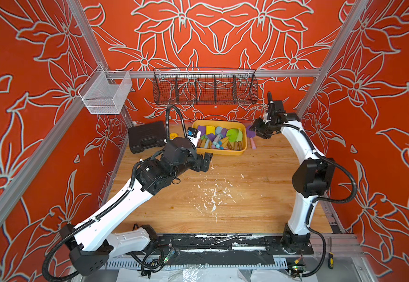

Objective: Take the shovel out of the storage box
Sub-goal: Place the shovel at the center of the board.

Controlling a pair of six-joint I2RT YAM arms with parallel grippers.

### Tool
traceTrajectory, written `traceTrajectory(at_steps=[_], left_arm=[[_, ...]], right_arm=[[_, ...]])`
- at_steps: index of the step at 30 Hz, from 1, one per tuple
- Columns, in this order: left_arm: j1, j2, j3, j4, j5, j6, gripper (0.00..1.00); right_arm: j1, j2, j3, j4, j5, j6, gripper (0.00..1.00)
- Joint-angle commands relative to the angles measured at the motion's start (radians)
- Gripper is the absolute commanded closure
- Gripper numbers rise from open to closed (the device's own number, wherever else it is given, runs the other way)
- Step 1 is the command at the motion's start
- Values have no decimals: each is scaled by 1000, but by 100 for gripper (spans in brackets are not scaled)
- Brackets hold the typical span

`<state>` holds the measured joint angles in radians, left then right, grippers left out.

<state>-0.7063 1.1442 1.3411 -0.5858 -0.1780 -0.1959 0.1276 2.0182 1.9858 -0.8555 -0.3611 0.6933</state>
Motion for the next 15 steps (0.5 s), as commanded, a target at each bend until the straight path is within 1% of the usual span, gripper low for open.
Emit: traceTrajectory(at_steps=[1, 3, 8, 15], left_arm=[[10, -16, -27, 69, 35, 77, 3], [10, -28, -50, 92, 49, 96, 3], [10, -43, -64, 85, 36, 92, 3], [10, -91, -98, 70, 14, 73, 3]], right_arm=[[70, 96, 52, -20, -63, 134, 51], [99, 148, 99, -33, -66, 163, 52], [151, 277, 205, -40, -62, 230, 56], [178, 391, 294, -2, -37, 313, 61]])
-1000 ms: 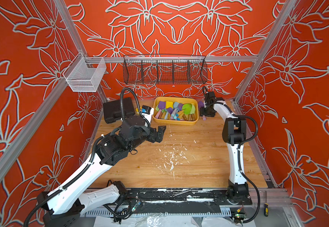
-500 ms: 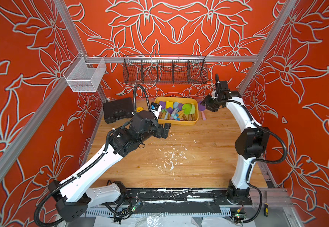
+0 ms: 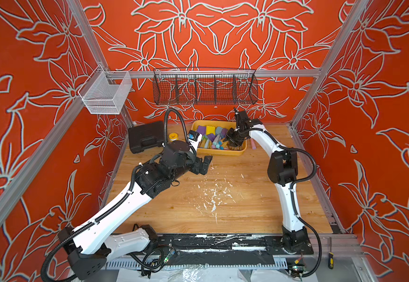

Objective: Take the shovel out of the storage box
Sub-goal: Place the shovel at the center of the board, then pick up the shovel from the storage box.

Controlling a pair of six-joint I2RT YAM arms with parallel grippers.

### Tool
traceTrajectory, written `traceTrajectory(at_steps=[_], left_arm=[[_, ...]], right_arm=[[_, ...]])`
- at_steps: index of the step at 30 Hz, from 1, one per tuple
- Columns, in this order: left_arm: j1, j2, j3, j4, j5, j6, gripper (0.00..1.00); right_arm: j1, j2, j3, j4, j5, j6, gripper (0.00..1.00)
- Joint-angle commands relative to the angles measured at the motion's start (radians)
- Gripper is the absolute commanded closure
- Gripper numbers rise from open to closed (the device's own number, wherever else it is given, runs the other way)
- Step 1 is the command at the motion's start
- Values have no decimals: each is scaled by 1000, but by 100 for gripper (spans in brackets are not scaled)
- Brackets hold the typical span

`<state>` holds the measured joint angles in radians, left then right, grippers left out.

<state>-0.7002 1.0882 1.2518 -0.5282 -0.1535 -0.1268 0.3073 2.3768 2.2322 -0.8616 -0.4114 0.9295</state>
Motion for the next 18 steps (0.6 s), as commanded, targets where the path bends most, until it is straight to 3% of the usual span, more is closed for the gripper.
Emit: traceTrajectory(at_steps=[1, 18], left_arm=[[4, -40, -13, 11, -16, 1, 3], [4, -122, -54, -21, -72, -18, 3]], right_arm=[[-2, 46, 55, 6, 11, 86, 62], [4, 150, 190, 9, 29, 151, 60]])
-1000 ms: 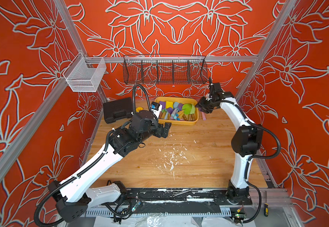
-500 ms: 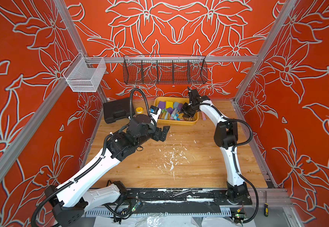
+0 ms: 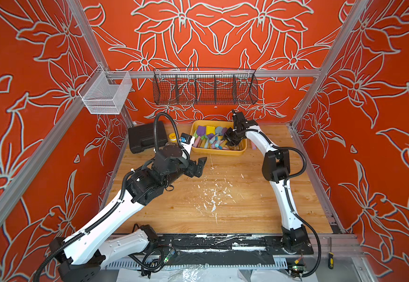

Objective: Take the shovel out of the storage box
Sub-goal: Pick up the shovel from the storage box.

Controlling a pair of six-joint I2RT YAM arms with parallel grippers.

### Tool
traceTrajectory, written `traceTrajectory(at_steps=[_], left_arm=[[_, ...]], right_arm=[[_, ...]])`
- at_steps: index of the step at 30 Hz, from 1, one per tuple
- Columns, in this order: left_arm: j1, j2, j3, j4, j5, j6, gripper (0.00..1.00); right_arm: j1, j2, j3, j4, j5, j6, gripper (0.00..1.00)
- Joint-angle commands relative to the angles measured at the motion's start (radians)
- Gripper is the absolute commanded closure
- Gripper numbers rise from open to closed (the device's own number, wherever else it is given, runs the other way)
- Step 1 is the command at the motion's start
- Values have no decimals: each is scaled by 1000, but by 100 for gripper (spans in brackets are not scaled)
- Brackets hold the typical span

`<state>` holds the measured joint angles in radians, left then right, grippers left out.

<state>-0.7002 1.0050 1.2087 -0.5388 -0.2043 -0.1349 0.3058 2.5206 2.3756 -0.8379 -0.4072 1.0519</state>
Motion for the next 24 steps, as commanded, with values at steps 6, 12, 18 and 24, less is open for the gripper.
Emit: traceTrajectory(at_steps=[6, 12, 18, 24], left_arm=[[4, -57, -27, -9, -32, -15, 3], [4, -59, -27, -16, -35, -2, 3], [4, -61, -28, -12, -37, -3, 3], [4, -62, -24, -12, -38, -6, 3]], right_arm=[[6, 21, 31, -102, 54, -22, 61], [9, 42, 16, -103, 69, -36, 63], [19, 64, 33, -141, 87, -84, 70], [24, 30, 33, -175, 97, -150, 87]])
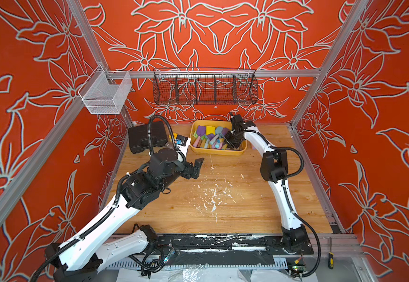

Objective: Take the shovel out of the storage box
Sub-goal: Pick up the shovel from the storage box.

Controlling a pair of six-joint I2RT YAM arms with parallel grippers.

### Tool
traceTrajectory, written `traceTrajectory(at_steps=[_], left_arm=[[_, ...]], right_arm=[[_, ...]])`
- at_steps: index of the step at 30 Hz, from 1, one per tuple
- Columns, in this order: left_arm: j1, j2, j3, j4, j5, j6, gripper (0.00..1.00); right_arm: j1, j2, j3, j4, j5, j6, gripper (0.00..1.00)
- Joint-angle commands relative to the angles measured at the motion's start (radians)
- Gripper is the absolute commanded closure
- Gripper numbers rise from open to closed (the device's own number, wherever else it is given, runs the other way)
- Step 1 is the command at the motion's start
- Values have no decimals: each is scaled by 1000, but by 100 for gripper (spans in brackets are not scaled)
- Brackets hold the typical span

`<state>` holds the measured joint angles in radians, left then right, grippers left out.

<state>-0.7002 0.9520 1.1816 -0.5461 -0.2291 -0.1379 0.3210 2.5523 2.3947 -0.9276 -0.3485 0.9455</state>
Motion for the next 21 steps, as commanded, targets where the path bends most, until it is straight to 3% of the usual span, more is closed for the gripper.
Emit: traceTrajectory(at_steps=[1, 6, 21], left_arm=[[4, -11, 3, -5, -15, -5, 3], [4, -18, -7, 3, -20, -9, 3], [4, 7, 6, 50, 16, -14, 3]], right_arm=[[10, -15, 15, -94, 43, -61, 89], [11, -89, 6, -186, 25, -171, 100], [2, -402, -265, -276, -128, -333, 100]])
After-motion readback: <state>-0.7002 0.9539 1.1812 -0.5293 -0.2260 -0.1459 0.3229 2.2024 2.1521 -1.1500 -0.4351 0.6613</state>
